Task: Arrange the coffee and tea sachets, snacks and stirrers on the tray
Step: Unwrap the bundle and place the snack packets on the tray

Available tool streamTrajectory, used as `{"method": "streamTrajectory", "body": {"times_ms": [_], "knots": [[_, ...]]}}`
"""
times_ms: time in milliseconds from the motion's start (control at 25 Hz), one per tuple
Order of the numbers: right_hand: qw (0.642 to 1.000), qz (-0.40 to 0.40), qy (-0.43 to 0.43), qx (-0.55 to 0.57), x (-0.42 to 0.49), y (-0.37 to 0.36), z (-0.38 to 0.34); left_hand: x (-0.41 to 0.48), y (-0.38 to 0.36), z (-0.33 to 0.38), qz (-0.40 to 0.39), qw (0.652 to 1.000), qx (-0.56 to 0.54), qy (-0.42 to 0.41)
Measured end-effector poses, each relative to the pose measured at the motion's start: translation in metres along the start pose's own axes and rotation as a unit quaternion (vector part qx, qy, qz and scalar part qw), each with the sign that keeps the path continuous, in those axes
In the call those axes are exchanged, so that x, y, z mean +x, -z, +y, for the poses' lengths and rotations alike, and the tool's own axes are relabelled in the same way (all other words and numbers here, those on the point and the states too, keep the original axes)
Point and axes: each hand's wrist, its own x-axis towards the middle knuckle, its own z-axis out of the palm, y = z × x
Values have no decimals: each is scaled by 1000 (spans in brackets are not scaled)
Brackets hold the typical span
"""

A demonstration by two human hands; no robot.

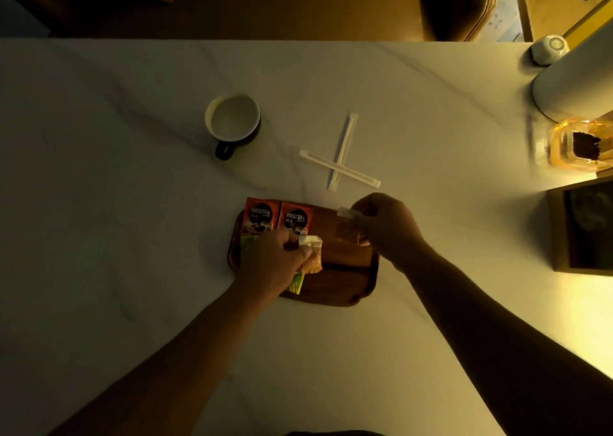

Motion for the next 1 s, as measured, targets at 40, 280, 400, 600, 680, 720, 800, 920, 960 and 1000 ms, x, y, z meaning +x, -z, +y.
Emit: {"method": "streamTrajectory", "body": {"times_ms": [40, 280, 400, 600, 680, 720, 800, 920, 960, 1000], "knots": [[1000, 1, 10, -20, -2, -8, 2, -5, -5, -2, -3, 1000, 9, 0], [986, 8, 106, -126, -2, -34, -6, -9, -23, -4, 29, 988, 148, -45], [964, 49, 153, -212, -7, -30, -1, -14, -17, -6, 92, 964, 223, -111], [896, -21, 242, -371, -33, -27, 22, -38, -23, -25, 88, 901, 302, -300], [873, -65, 263, -406, -41, -32, 29, -46, -35, -32, 47, 890, 329, -311], [860, -66, 281, -420, -42, -34, 32, -49, -40, -35, 36, 889, 337, -308], [845, -52, 303, -438, -41, -37, 36, -53, -47, -37, 29, 886, 347, -307], [852, -35, 293, -433, -34, -38, 37, -53, -50, -37, 31, 883, 343, -319], [850, -30, 296, -434, -34, -38, 37, -53, -50, -37, 28, 883, 341, -322], [847, -31, 303, -435, -34, -39, 37, -53, -50, -37, 26, 882, 341, -323]]}}
